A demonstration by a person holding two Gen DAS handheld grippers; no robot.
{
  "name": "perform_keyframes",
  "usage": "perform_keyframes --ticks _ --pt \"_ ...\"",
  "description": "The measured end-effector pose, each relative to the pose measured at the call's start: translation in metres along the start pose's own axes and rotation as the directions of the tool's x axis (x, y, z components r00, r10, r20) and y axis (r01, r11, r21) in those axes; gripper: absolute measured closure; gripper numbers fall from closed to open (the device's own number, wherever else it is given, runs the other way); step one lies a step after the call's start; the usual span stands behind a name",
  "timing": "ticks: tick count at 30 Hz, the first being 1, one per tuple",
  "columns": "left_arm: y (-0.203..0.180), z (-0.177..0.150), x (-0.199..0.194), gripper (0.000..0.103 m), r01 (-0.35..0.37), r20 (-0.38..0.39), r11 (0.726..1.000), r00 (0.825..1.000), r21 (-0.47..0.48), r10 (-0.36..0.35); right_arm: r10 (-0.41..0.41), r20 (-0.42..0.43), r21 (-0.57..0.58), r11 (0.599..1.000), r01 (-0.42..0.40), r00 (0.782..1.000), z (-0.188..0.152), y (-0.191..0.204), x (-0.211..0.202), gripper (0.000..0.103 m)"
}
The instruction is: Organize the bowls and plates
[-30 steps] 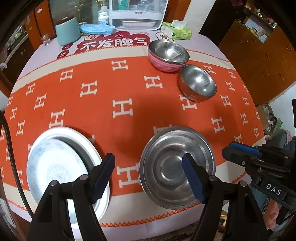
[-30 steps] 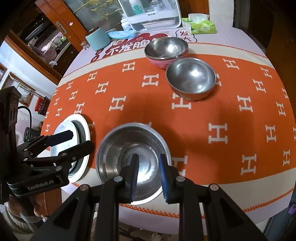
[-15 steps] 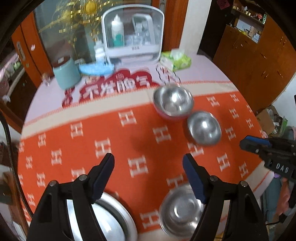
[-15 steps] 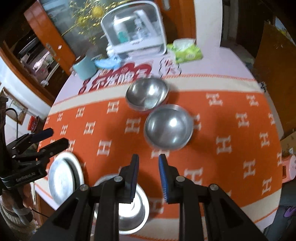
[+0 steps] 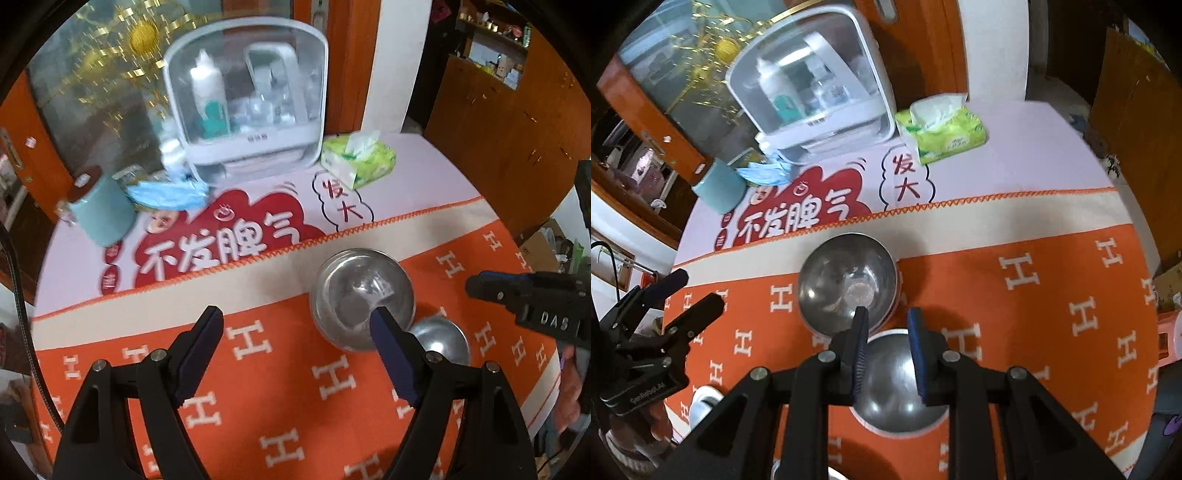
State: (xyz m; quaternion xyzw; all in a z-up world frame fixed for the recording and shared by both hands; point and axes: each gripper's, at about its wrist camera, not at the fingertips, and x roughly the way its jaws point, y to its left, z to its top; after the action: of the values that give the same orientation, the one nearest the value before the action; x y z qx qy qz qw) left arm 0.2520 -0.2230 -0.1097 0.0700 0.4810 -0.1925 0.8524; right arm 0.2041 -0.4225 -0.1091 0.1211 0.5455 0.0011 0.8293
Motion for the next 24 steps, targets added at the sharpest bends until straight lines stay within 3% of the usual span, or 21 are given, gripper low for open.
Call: perform_keyframes --ticks 8,17,20,23,24 --pt "0.009 0.005 0.082 0.023 0.066 -0.146 0.991 0.986 -0.114 -0.083 0.016 -0.098 0.080 0.997 -0.009 0.995 0.014 -0.012 0.061 0.081" --pt "0.005 0.001 0.116 0.026 0.108 -0.210 0.987 0.969 -0.122 -0.132 0.067 -0.160 0.148 0.988 -0.043 0.985 0.016 -0.019 0.090 0.081" --pt "0.006 0.002 0.124 0.034 0.132 -0.233 0.981 0.959 -0.139 -0.162 0.075 -0.183 0.165 0.985 -0.045 0.980 0.015 -0.021 0.097 0.081" --pt "0.006 0.001 0.130 0.050 0.162 -0.258 0.975 0.946 -0.151 -0.197 0.063 -0.190 0.160 0.987 -0.033 0.980 0.014 -0.021 0.101 0.082" --pt "0.005 0.001 0.132 0.058 0.170 -0.268 0.974 0.941 -0.152 -0.206 0.061 -0.193 0.160 0.987 -0.030 0.979 0.014 -0.021 0.102 0.087"
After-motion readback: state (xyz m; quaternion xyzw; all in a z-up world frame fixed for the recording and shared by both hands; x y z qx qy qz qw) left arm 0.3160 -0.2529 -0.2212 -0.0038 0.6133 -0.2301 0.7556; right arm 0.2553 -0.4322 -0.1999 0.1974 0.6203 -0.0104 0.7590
